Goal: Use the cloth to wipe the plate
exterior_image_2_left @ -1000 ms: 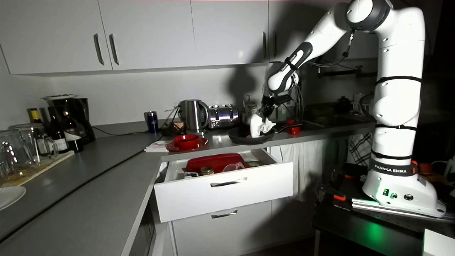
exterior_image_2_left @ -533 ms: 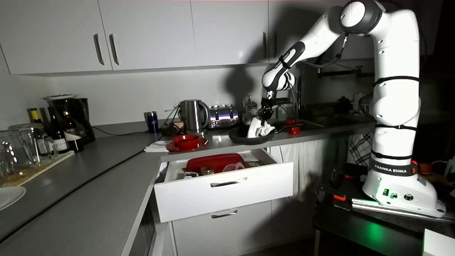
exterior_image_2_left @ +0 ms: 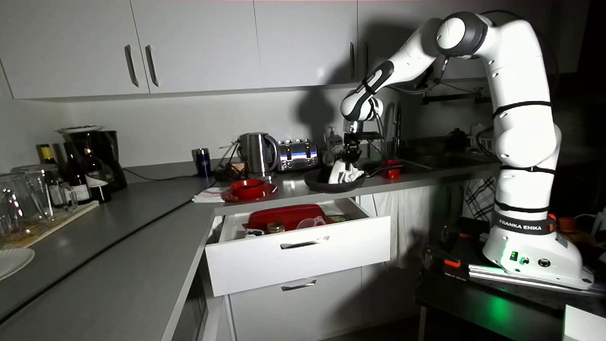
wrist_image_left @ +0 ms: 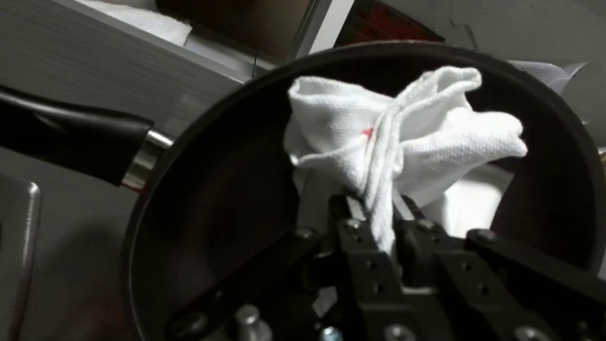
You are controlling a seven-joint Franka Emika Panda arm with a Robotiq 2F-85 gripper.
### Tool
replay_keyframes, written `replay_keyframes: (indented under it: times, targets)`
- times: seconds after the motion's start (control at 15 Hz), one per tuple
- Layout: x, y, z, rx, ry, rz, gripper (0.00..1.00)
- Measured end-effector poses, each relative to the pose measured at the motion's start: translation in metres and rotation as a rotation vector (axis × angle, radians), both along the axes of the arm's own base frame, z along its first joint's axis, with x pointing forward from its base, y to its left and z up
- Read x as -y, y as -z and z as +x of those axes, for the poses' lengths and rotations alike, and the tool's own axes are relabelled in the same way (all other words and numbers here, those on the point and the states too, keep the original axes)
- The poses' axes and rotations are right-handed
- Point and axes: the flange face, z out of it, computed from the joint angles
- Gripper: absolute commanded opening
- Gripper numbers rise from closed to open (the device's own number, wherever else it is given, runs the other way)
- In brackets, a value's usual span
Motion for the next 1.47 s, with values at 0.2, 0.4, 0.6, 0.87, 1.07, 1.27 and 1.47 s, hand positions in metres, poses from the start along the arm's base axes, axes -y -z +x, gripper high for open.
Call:
replay_keyframes:
  times: [0.2, 0.4, 0.6, 0.87, 1.07, 1.27, 1.47]
  targets:
    - [0.006, 0.010, 0.007, -0.040, 0.029, 0.011, 0.08]
    - [0.012, 0.035, 0.014, -0.081, 0.065, 0.015, 0.08]
    - [0.016, 0.056, 0.020, -0.106, 0.083, 0.012, 0.08]
    - [0.022, 0.057, 0.026, -0.099, 0.115, -0.005, 0.08]
    - [0.037, 0.052, 0.031, -0.066, 0.161, -0.032, 0.08]
    - [0.063, 0.046, 0.033, -0.030, 0.220, -0.059, 0.08]
    - [0.084, 0.041, 0.035, -0.007, 0.258, -0.074, 0.08]
